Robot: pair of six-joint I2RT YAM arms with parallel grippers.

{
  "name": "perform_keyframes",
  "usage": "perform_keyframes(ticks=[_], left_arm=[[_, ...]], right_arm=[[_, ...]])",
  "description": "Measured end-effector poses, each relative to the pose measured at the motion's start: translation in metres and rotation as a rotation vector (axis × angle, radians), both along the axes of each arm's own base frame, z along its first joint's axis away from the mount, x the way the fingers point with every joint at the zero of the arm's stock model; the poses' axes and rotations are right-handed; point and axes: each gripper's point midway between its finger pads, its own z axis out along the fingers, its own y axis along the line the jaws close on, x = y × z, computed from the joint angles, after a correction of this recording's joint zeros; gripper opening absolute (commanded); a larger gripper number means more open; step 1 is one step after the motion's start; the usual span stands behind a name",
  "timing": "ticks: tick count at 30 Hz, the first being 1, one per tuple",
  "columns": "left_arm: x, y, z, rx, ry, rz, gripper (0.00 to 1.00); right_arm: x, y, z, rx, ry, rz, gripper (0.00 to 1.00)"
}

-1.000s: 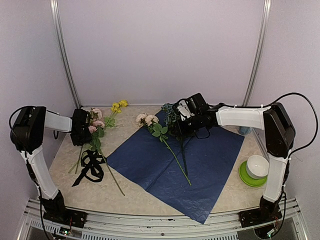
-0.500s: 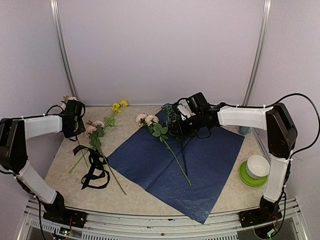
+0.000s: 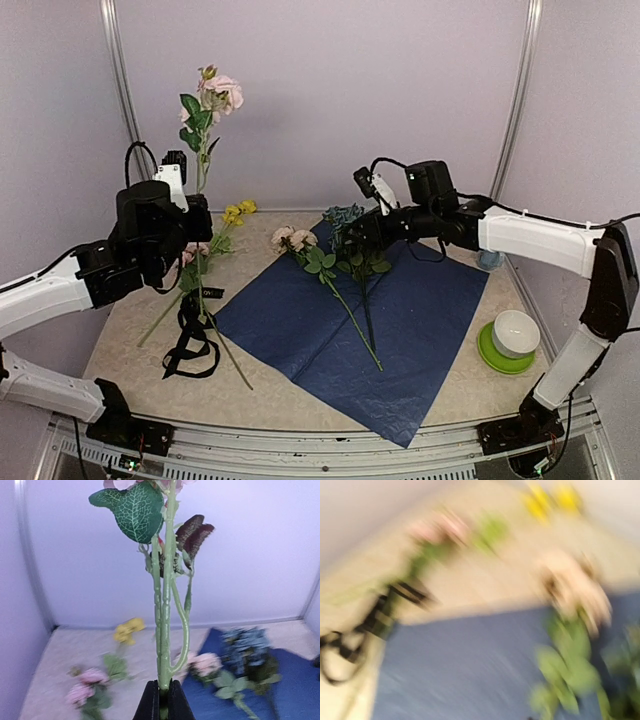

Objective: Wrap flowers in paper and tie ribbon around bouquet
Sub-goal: Pass from the left arm to the right

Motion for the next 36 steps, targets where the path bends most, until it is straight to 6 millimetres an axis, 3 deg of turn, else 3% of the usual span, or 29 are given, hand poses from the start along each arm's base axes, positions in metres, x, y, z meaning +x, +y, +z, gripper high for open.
perform_keyframes(ticks=[4, 6, 9, 12, 15, 17, 20, 21, 23, 24, 25, 26, 27, 29, 31, 34, 36], left_arm=[[-0.033, -0.068, 0.044, -0.173, -0.175, -0.36, 0.0], [-0.05, -0.103, 0.057, -0.254, -0.239, -0.542, 0.0], [-0.07, -0.149, 0.064, -0.31, -0.284, -0.745, 0.0], [-0.09, -0.188, 0.059, -0.322, -0.288, -0.897, 0.0], [-0.105, -0.215, 0.055, -0.323, -0.284, -1.014, 0.0], [-0.109, -0.223, 0.057, -0.327, -0.289, -1.053, 0.0], [-0.113, -0.228, 0.062, -0.337, -0.3, -1.083, 0.0], [-0.113, -0.228, 0.062, -0.339, -0.301, -1.085, 0.0], [-0.109, -0.229, 0.062, -0.347, -0.297, -1.08, 0.0], [-0.107, -0.23, 0.062, -0.346, -0.298, -1.078, 0.22], [-0.107, -0.23, 0.062, -0.345, -0.297, -1.078, 0.59], [-0.106, -0.23, 0.061, -0.341, -0.294, -1.076, 0.84], [-0.103, -0.229, 0.059, -0.342, -0.285, -1.06, 0.96], [-0.092, -0.225, 0.052, -0.336, -0.255, -1.008, 0.99], [-0.088, -0.225, 0.043, -0.318, -0.214, -0.994, 0.99], [-0.083, -0.224, 0.029, -0.288, -0.145, -0.958, 0.99], [-0.07, -0.212, 0.016, -0.255, -0.087, -0.881, 0.99]], right_arm=[[-0.045, 0.02, 0.069, 0.202, -0.153, 0.184, 0.56], [-0.069, 0.031, 0.106, 0.332, -0.22, 0.291, 0.71], [-0.099, 0.044, 0.139, 0.474, -0.253, 0.413, 0.92], [-0.117, 0.05, 0.16, 0.561, -0.275, 0.496, 0.92], [-0.123, 0.052, 0.168, 0.591, -0.289, 0.523, 0.81], [-0.126, 0.052, 0.171, 0.599, -0.294, 0.533, 0.65], [-0.13, 0.052, 0.174, 0.614, -0.299, 0.555, 0.25], [-0.132, 0.051, 0.176, 0.619, -0.299, 0.567, 0.01], [-0.137, 0.051, 0.178, 0.626, -0.302, 0.596, 0.0], [-0.139, 0.051, 0.179, 0.631, -0.291, 0.599, 0.0], [-0.139, 0.051, 0.179, 0.632, -0.281, 0.601, 0.0], [-0.138, 0.05, 0.178, 0.63, -0.266, 0.597, 0.0], [-0.138, 0.05, 0.177, 0.627, -0.268, 0.599, 0.0], [-0.135, 0.048, 0.175, 0.604, -0.25, 0.581, 0.0], [-0.119, 0.045, 0.172, 0.563, -0.225, 0.509, 0.0], [-0.079, 0.031, 0.153, 0.464, -0.152, 0.346, 0.0], [-0.047, 0.011, 0.132, 0.371, -0.082, 0.212, 0.0]])
